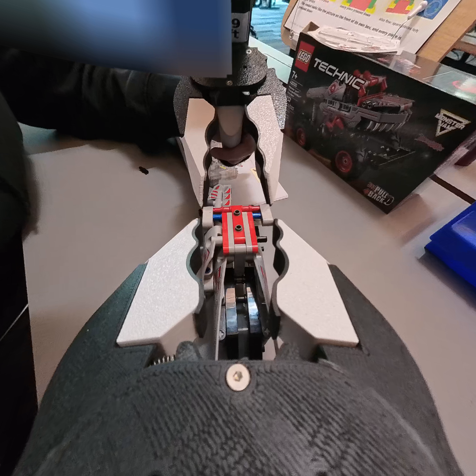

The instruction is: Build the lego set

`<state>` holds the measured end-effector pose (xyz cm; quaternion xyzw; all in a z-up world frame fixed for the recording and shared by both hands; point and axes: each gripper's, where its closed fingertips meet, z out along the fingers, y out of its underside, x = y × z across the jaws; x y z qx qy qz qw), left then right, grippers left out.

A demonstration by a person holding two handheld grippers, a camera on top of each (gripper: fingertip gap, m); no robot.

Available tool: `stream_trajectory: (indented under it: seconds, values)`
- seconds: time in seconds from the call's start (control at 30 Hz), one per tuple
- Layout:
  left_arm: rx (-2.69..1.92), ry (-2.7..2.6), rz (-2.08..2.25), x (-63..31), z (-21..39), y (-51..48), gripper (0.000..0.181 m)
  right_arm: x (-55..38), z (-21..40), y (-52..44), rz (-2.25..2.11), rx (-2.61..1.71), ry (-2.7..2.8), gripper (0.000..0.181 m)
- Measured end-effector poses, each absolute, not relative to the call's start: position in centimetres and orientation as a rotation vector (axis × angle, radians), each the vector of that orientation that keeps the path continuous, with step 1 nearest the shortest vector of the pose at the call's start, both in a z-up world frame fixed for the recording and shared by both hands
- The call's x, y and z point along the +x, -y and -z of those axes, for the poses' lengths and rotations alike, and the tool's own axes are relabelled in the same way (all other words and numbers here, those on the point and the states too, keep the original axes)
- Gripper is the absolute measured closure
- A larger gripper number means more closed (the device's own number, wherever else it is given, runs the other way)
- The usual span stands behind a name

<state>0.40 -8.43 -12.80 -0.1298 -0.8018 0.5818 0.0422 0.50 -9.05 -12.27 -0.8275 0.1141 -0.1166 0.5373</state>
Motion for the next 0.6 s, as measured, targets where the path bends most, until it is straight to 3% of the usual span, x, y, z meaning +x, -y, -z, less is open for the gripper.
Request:
stream_trajectory:
  seconds: [0.4, 0.43, 0.6]
  values:
    - [-0.422, 2.498, -1.807, 0.7, 12.7, 8.5, 0.133, 0.4, 12.4, 8.9, 0.287, -1.989, -0.230, 0.129]
    - [-0.371, 2.520, -1.890, 1.8, 12.1, 8.5, 0.181, 0.3, 12.4, 8.9, 0.285, -1.990, -0.226, 0.129]
    - [-0.513, 2.547, -1.896, 1.0, 11.6, 8.4, 0.181, 0.5, 12.5, 7.4, 0.296, -1.998, -0.234, 0.129]
